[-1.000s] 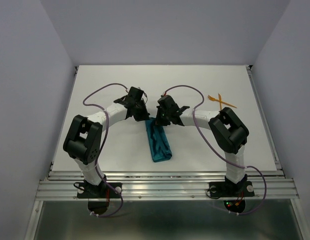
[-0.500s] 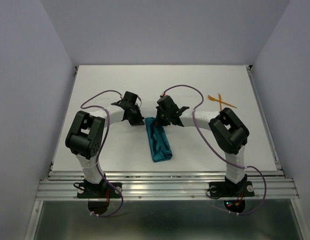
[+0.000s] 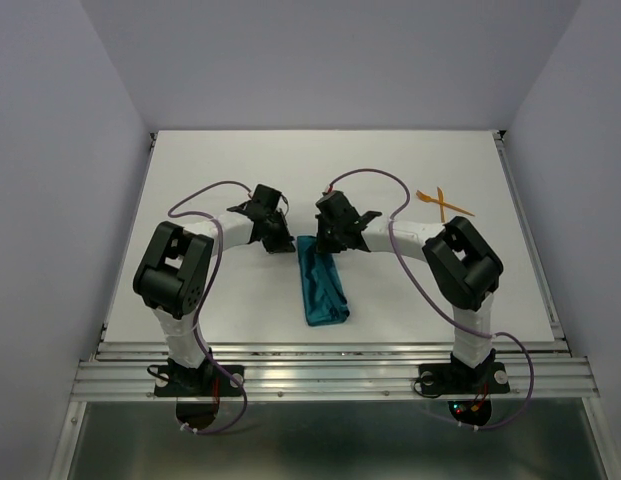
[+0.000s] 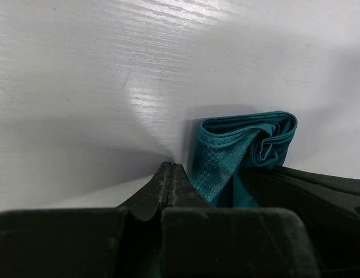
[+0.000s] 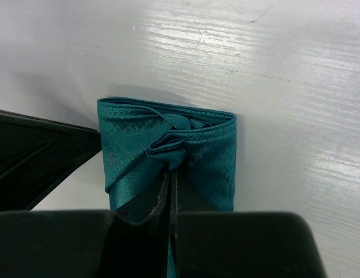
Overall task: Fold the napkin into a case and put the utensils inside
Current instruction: Fold the 2/3-rectangle-folded napkin at the center of the board.
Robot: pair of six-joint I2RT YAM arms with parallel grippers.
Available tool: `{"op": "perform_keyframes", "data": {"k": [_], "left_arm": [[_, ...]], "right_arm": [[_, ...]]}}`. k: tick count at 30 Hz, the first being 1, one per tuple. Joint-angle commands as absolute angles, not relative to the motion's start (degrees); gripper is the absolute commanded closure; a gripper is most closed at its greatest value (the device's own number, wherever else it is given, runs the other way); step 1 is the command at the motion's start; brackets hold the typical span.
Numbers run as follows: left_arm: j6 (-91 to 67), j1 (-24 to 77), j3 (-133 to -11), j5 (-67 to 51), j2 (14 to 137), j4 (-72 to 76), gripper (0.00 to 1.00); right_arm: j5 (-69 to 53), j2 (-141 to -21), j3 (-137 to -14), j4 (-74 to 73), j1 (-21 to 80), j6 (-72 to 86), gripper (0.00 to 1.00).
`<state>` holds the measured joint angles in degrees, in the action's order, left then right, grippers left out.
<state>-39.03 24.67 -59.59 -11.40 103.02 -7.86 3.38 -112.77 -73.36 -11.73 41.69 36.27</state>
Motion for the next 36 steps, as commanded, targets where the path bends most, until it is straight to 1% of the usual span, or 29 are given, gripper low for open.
{"op": "perform_keyframes", "data": {"k": [1,13,28,36], "left_arm": [[-39.1,25.5,-59.9,-11.8,101.9,-7.9,1.00],[-40.0,28.3,-61.7,-11.7,102.7,-8.2,1.00],[-40.7,28.6,-62.5,-9.8,104.3,-9.4,1.00],[-40.9,28.6,-62.3,-9.6,104.7,-9.3,1.00]], "right_arm": [[5.4,-110.0,-76.0,-16.0,41.8,34.4,0.99],[4.2,-110.4,-77.9,-16.6,41.8,34.0,0.99],[4.0,-108.0,-78.3,-16.8,41.8,34.3,0.99],[3.0,-109.0,-80.3,-16.6,41.8,34.6,0.99]]}}
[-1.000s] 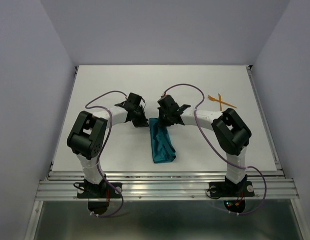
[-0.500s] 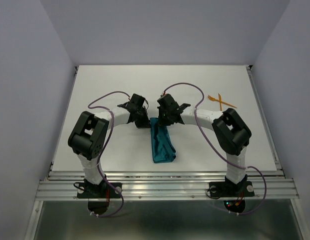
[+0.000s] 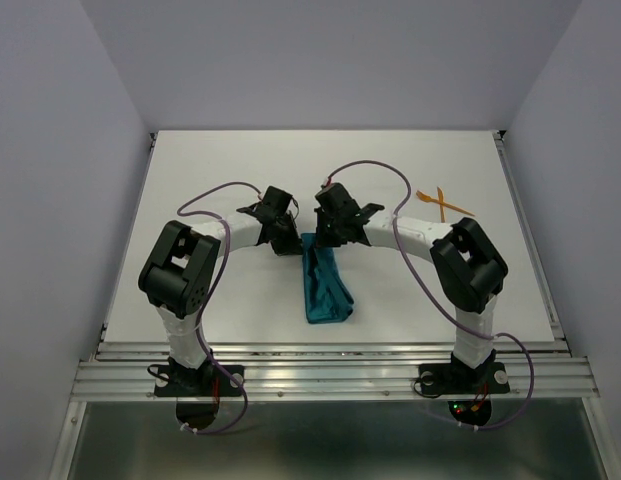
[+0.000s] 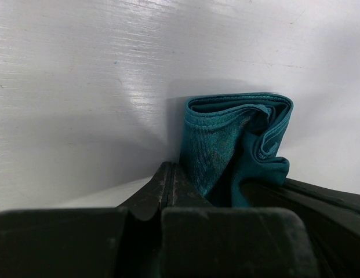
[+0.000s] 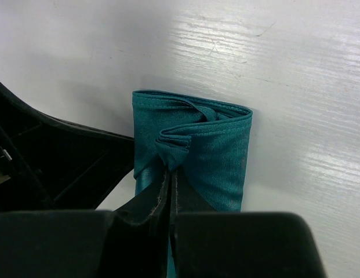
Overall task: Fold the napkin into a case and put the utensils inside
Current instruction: Fold the 2/3-rectangle-folded napkin at the center of the board.
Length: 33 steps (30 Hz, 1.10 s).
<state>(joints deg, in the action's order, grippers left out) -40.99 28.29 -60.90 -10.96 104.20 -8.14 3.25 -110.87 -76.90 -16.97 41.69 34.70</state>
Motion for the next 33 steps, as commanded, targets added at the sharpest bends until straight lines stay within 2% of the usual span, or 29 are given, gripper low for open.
{"op": "perform_keyframes", "data": {"k": [1,22,33], "left_arm": [[-40.9,28.6,-62.2,-9.6,104.7,-9.3,1.00],[-40.9,28.6,-62.0,-9.6,104.9,-8.7,1.00],[-38.0,25.0,-62.3,-6.9,98.1,-11.5,1.00]], "right_arm": [[2.9,-109.2,-80.6,-16.7,41.8,34.7,0.99],[3.3,-120.1,-86.5,-17.1,42.4,37.4,0.99],[2.8,-121.9,-85.9,-17.1,42.4,37.4,0.99]]}}
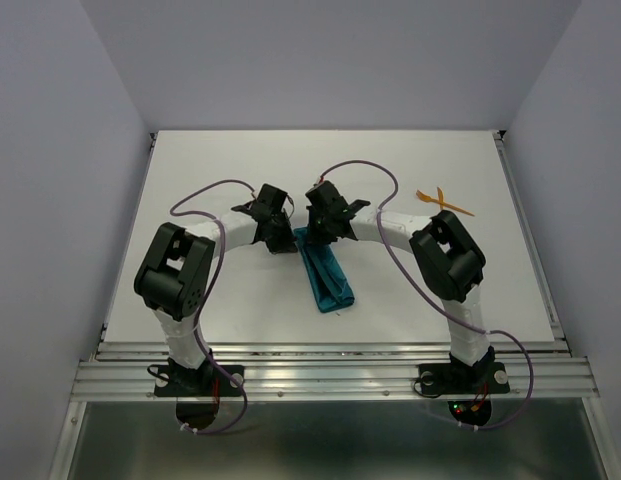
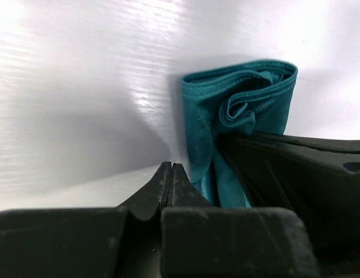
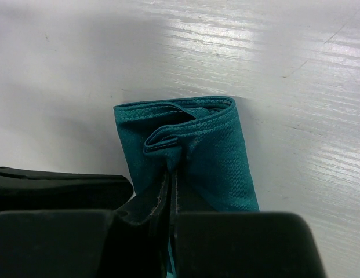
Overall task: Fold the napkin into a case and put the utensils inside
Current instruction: Fold the 2/3-rectangle-folded napkin at the center of the board.
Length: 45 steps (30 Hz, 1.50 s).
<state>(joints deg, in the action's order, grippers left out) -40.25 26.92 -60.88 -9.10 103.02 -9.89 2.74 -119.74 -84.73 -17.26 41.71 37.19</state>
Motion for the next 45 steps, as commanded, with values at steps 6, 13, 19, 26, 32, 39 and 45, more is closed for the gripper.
{"op": "perform_keyframes", "data": {"k": [6,13,19,26,32,39,45], "left_arm": [[-36.3,24.5,-66.7,-7.0,100.6,-11.3,1.00],[-34.1,23.3,-72.1,-8.9,104.9,-12.0,1.00],[-33.3,23.4,-71.3,-10.9,106.0,-11.5,1.00],[-34.0,23.4,-70.8,-11.9,107.9,-9.8,1.00],[-34.7,23.6,-71.2,-13.5,109.8,-8.7,1.00],[-35.0,23.6,-70.1,-13.4,111.4,-8.5,1.00],[-35.8,23.7,-68.5,-13.7,111.4,-7.6,1.00]], "right_arm": [[2.8,-121.5,-85.9,-17.1,42.4,37.2,0.99],[2.7,-120.7,-85.7,-17.1,42.4,36.9,0.99],[3.1,-120.1,-85.7,-17.1,42.4,37.4,0.99],[2.8,-119.7,-86.0,-17.1,42.4,37.1,0.99],[2.8,-119.4,-86.3,-17.0,42.4,36.9,0.99],[3.4,-118.1,-87.3,-17.1,42.4,37.1,0.99],[3.3,-118.3,-88.9,-17.2,42.4,37.4,0.99]]}}
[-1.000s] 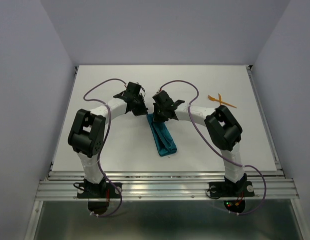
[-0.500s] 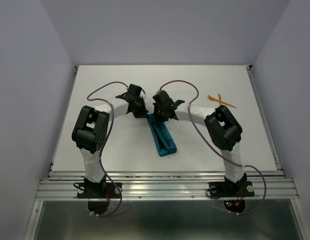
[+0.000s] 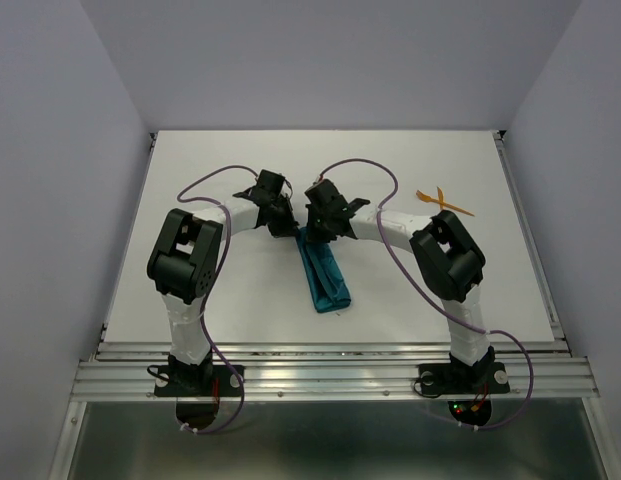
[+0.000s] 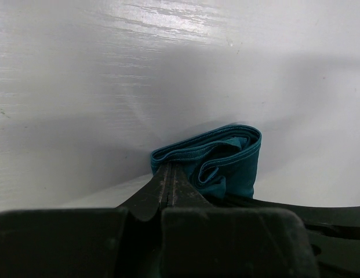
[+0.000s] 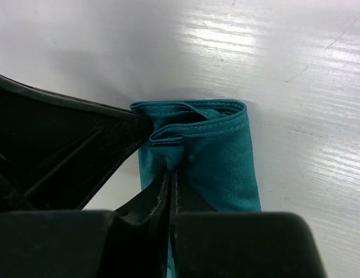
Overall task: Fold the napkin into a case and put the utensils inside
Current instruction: Fold the 2/3-rectangle-folded napkin at the center of the board.
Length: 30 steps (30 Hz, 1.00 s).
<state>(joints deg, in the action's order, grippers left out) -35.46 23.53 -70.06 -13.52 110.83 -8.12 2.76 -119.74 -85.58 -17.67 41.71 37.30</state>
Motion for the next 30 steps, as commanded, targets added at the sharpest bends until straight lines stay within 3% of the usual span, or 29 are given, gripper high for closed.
{"op": "perform_keyframes", "data": {"k": [1,30], "left_arm": [[-35.8,23.7,-68.4,-13.6,111.4,-7.6,1.00],[-36.0,23.6,-67.5,-12.0,108.5,-8.5,1.00]], "right_arm": [[3.3,-118.2,-89.1,-17.2,42.4,37.4,0.99],[2.8,-124.2,-91.1,-17.5,42.4,37.3,0.99]]}}
